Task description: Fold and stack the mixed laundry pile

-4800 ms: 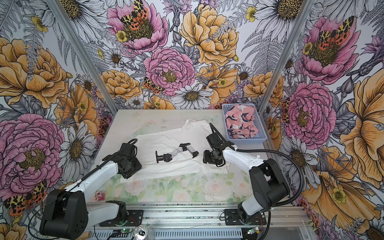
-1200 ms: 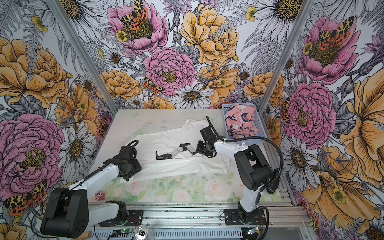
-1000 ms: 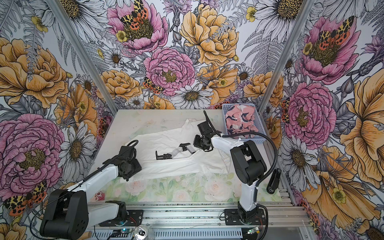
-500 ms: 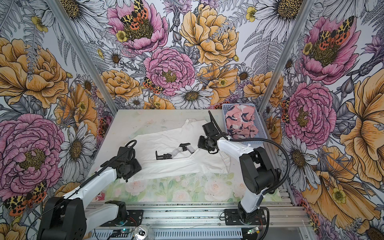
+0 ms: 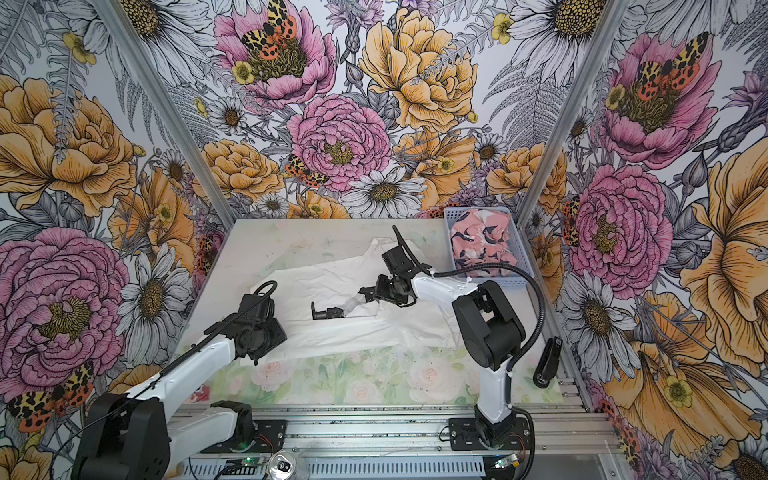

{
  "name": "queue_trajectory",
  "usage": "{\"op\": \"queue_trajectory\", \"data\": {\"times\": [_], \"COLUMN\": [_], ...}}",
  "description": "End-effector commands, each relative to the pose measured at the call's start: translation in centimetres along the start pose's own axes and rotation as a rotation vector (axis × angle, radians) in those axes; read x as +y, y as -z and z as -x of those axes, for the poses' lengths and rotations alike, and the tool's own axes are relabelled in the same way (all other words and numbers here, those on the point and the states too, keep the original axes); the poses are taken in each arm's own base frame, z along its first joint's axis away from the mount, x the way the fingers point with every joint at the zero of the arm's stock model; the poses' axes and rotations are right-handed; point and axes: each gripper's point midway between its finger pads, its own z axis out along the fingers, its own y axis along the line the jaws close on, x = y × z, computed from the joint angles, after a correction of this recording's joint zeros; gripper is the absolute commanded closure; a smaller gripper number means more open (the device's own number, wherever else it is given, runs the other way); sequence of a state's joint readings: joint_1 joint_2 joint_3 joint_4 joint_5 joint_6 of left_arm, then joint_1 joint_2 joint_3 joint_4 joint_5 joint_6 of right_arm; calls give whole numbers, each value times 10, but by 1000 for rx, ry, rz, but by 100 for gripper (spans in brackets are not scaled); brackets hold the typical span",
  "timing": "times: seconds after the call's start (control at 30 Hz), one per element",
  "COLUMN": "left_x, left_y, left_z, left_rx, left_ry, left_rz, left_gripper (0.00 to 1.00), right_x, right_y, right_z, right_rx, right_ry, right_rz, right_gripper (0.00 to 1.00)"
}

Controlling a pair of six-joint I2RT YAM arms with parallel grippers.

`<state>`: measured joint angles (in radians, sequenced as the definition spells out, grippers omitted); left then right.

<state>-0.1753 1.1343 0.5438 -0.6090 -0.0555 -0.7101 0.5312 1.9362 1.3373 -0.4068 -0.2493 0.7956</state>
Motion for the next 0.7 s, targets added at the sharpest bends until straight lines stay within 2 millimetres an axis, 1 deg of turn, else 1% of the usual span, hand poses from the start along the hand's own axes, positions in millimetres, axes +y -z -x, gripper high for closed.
{"op": "queue_trajectory", "data": {"times": [0.0,0.03,0.1,0.2,0.3,0.37,0.47,0.53,0.67], "left_x": [-1,-1,-1,2,7,8,12,17,25], "left_y": [0,0,-1,-4,-7,-8,-10,-10,-11], "left_z": [-6,-8,-10,-13,-14,-16,-18,-20,-22], "left_rx": [14,17,24,39,55,64,74,82,91], "left_ry": [12,8,9,3,-8,-16,-27,-34,-50], "left_rz": [9,9,16,37,70,79,100,121,156], "left_gripper": [54,54,54,54,53,53,53,53,53], "right_x": [11,5,-6,-30,-63,-87,-120,-138,-166], "right_y": [6,9,21,49,74,86,97,100,104], "right_z": [21,20,18,6,-19,-40,-67,-82,-99], "right_rx": [-42,-43,-42,-29,-1,29,57,70,77], "right_ry": [17,21,25,39,36,9,-46,-77,-115], "right_rz": [29,14,-8,-64,-132,-163,-204,-230,-301], "right_gripper": [54,53,52,50,49,49,51,52,52]}}
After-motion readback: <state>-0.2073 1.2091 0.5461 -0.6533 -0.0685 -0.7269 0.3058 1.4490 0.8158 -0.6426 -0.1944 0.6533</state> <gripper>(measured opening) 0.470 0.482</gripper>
